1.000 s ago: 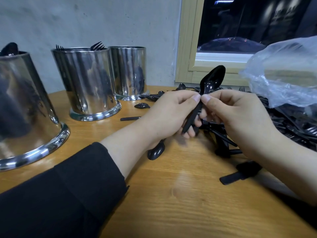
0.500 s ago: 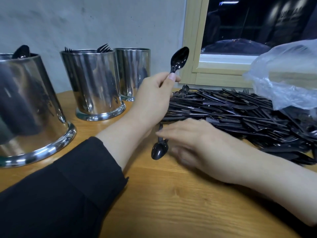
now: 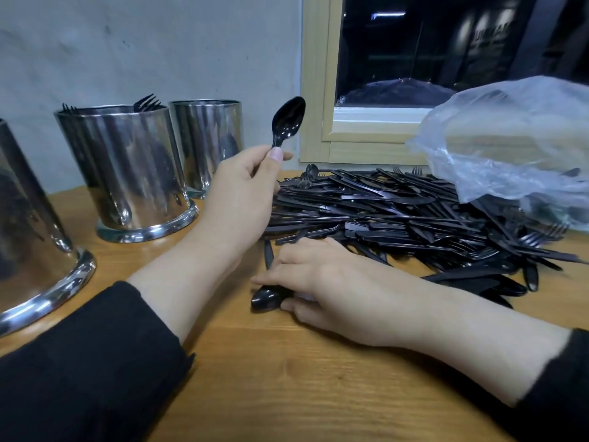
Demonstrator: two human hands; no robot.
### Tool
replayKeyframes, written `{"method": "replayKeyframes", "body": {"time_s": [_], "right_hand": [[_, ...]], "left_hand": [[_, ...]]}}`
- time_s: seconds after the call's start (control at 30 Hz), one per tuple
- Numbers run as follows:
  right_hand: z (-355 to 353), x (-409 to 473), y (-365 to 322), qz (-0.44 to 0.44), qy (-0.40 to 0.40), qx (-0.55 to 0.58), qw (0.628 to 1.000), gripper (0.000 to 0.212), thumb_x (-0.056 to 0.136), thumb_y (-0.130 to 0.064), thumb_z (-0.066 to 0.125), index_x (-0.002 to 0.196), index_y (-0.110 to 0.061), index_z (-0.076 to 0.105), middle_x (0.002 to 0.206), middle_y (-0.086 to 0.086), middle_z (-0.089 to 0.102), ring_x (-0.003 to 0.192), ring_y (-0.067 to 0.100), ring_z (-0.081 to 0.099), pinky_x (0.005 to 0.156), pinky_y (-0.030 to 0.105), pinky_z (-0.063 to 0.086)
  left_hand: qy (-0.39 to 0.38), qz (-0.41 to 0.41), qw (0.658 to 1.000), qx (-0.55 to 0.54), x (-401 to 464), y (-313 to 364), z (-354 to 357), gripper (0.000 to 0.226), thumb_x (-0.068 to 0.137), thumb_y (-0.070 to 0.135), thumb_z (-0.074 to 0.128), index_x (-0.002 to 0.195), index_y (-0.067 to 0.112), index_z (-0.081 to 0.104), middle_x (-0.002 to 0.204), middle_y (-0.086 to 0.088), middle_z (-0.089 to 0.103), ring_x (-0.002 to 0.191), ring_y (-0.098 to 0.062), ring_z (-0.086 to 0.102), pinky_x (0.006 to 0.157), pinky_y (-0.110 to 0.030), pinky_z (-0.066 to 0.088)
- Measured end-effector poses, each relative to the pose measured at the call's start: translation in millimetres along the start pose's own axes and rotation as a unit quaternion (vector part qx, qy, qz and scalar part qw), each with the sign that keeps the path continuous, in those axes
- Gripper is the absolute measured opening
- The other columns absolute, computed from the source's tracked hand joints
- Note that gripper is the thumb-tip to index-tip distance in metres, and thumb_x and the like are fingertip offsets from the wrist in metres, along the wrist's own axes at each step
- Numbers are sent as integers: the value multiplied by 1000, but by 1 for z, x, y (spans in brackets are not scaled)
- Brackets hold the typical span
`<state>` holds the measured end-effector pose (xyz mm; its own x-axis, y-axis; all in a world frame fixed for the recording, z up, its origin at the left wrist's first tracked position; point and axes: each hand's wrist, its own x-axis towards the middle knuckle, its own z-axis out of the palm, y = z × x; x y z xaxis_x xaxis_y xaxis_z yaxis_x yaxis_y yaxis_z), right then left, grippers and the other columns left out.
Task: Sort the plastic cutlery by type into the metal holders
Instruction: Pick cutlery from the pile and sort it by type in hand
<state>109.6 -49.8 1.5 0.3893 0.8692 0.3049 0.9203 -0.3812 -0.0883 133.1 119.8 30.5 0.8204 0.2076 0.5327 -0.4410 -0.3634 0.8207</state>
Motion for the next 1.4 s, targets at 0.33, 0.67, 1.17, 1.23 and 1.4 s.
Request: {"method": "replayKeyframes", "body": {"time_s": [0.33,0.67,1.17,1.23,1.4], "right_hand": [[-36,-5,-2,43,304,177,935,6,92,-13,71,90,-11,65,86,-2,66,81,13,62,75,25,51],[-48,-9,23,215,433,532,695,21,94,-6,67,76,-4,56,76,17,67,76,24,71,84,40,62],[-79,-43,59,236,348,295,858,31,101,-26,59,83,-2,67,70,8,71,63,13,65,60,25,53],[-85,-57,74,262,315,182,894,32,102,-33,58,79,-12,68,64,-4,68,59,7,61,60,21,47],[-93,-94,106,306,168,6,937,33,97,-48,56,76,-24,66,63,2,62,54,16,50,55,32,38]], "left_hand": [[47,17,998,-49,1,5,-1,24,96,43,48,91,35,70,53,11,44,48,-13,37,57,-33,30],[-89,100,989,70,-27,18,29,27,107,23,48,94,39,65,79,14,70,66,-6,66,69,-20,51],[-103,131,980,112,-39,25,55,24,106,24,49,120,30,68,91,21,70,91,5,62,74,-7,40],[-100,121,982,101,-40,27,61,22,108,26,45,100,31,66,69,23,61,70,1,56,62,-12,37],[-89,116,986,78,-32,31,84,30,107,33,45,92,23,70,66,-1,57,66,-15,52,59,-20,37]]}}
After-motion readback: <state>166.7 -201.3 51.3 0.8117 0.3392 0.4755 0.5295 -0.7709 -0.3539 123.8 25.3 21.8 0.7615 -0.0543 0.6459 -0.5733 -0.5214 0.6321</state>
